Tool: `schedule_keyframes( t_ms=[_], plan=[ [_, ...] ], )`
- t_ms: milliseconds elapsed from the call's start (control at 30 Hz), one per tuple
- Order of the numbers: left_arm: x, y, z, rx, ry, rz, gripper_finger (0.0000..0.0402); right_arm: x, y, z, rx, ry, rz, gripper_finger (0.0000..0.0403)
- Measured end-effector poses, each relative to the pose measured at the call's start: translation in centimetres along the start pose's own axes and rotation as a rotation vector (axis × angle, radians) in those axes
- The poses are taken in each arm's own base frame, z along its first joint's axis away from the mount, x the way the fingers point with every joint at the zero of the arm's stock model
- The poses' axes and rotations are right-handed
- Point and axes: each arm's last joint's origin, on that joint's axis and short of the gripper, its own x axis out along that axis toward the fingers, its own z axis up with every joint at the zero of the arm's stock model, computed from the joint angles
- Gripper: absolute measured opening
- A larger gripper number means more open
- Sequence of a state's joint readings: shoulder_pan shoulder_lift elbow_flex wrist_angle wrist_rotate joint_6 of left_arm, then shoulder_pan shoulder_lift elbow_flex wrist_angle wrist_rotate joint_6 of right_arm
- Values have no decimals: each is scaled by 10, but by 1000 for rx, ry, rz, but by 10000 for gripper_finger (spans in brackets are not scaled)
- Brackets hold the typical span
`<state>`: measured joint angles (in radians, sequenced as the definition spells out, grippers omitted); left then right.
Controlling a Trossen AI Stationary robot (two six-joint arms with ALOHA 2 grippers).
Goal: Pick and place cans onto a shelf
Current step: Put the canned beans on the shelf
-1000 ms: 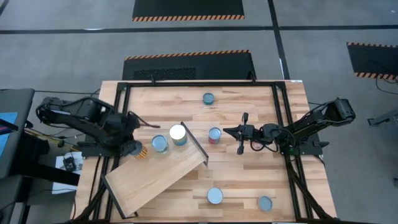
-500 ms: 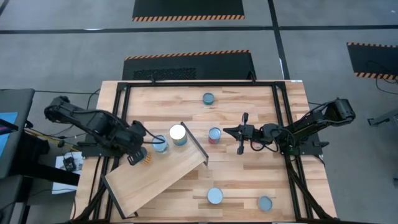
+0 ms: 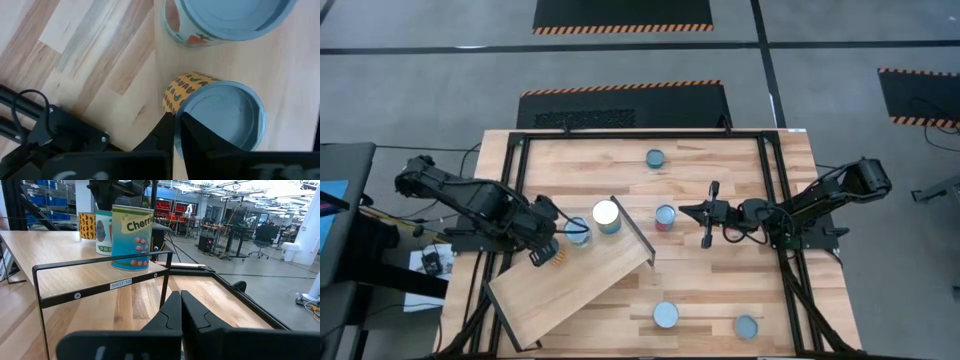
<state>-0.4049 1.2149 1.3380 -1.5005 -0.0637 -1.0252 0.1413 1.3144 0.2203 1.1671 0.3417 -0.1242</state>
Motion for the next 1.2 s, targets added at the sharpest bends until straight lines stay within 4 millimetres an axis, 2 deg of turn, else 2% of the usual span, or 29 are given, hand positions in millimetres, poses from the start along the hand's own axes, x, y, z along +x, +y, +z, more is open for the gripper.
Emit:
schedule_keyframes(
  t_ms=[833, 1067, 1200],
  plan=[
    [4, -7, 1, 52, 3, -21, 3, 0, 0, 0, 4, 0, 0, 8],
    [21, -6, -1, 54, 39, -10, 3, 0, 0, 0, 4, 0, 0, 8],
    [21, -6, -1, 60, 31, -24, 3, 0, 0, 0, 4, -1, 0, 8]
  ],
)
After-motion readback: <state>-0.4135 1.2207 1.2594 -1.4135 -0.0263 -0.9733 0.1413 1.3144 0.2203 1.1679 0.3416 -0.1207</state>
